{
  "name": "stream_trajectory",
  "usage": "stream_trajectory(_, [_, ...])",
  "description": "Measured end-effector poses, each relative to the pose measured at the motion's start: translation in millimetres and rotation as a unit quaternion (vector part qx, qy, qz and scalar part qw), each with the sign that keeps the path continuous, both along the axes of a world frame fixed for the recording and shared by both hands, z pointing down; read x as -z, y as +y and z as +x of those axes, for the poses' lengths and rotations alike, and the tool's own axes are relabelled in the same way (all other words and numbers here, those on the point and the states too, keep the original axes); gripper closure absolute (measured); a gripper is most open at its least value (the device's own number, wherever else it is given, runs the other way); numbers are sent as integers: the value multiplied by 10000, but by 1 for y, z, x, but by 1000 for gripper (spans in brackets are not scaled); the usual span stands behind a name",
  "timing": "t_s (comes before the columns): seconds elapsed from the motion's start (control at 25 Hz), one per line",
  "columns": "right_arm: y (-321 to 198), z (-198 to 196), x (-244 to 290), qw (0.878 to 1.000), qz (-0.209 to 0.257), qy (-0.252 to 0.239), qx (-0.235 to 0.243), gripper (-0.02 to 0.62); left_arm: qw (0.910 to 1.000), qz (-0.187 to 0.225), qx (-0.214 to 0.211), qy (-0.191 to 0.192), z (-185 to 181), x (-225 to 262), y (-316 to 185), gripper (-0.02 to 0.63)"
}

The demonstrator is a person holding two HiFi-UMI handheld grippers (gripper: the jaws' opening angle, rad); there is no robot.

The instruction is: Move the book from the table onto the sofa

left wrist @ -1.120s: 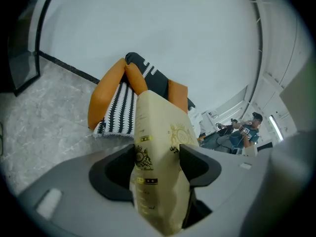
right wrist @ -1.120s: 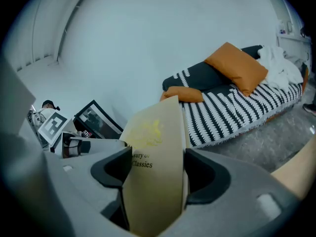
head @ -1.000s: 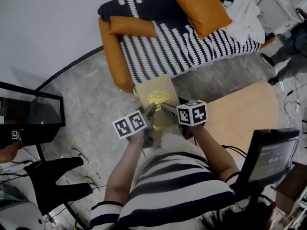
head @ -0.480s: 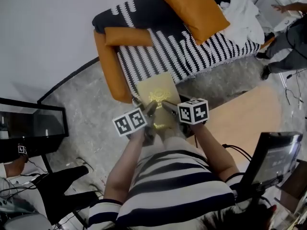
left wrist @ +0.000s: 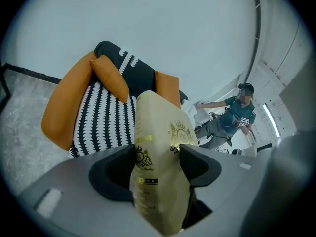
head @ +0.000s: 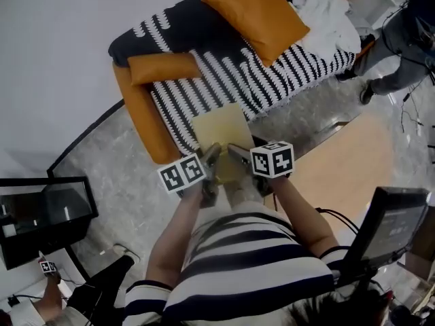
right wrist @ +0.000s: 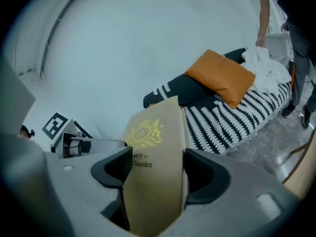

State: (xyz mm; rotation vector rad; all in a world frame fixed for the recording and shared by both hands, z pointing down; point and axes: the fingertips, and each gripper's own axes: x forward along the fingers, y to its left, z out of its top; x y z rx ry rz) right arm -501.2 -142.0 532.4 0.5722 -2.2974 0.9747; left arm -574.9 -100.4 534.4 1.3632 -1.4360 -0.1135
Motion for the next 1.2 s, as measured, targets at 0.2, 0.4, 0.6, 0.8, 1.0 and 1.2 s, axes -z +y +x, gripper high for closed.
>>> stream_trajectory(0.2, [-28, -23, -5, 9999, -34, 132, -105, 264, 9998, -53, -127, 124, -24, -6, -28, 315])
stream_trajectory(0.4, [-52, -55, -7, 9996, -80, 175, -202, 265, 9995, -86, -244, 179, -58, -8, -54, 316])
stream_trajectory(0.6, [-70, -86, -14, 9991, -196, 207, -314, 265, 9990, -159, -333, 244, -88, -15, -75, 316])
stream_trajectory(0.8, [-85, -102, -16, 9985, -107, 318, -434, 267, 9984, -115, -465, 316, -107, -19, -91, 316])
stream_trajectory(1.0, [-102, -105, -17, 9976, -145, 305, -606, 268, 9975, -116, -631, 297, -112, -19, -110, 316])
stream_trajectory(1.2, [-130, -110, -20, 9975, -190, 264, -632, 268, 9977, -139, -623, 239, -118, -21, -139, 316])
